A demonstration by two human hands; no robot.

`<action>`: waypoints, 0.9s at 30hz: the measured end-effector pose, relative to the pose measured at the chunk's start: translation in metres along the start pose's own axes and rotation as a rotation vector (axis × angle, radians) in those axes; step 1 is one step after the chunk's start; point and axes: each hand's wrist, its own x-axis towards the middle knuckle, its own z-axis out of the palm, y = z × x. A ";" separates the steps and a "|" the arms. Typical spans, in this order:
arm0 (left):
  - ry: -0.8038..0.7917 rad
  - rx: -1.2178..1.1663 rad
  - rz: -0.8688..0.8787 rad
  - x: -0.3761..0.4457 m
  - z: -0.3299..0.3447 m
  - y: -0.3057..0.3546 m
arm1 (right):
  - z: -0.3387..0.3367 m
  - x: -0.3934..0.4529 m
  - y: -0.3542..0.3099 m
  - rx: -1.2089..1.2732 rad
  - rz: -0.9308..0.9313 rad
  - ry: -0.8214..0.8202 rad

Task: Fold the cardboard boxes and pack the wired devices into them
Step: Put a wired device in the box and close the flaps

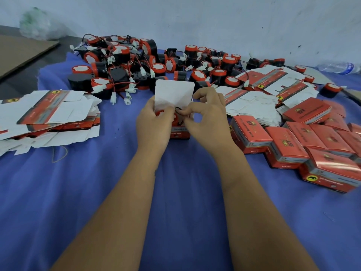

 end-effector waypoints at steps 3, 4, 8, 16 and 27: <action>-0.020 -0.030 -0.009 0.001 0.001 0.000 | 0.000 0.000 0.000 0.025 0.006 -0.027; -0.029 -0.025 -0.004 0.001 0.001 0.000 | 0.000 0.000 -0.001 0.046 0.005 -0.033; -0.030 -0.027 -0.014 0.003 0.001 -0.003 | -0.002 -0.001 -0.007 0.190 0.005 -0.057; -0.027 0.059 -0.004 0.005 0.002 -0.006 | -0.002 -0.003 -0.010 0.447 0.224 -0.098; -0.105 -0.382 -0.147 0.003 -0.004 0.004 | 0.007 -0.004 -0.006 0.479 0.350 -0.136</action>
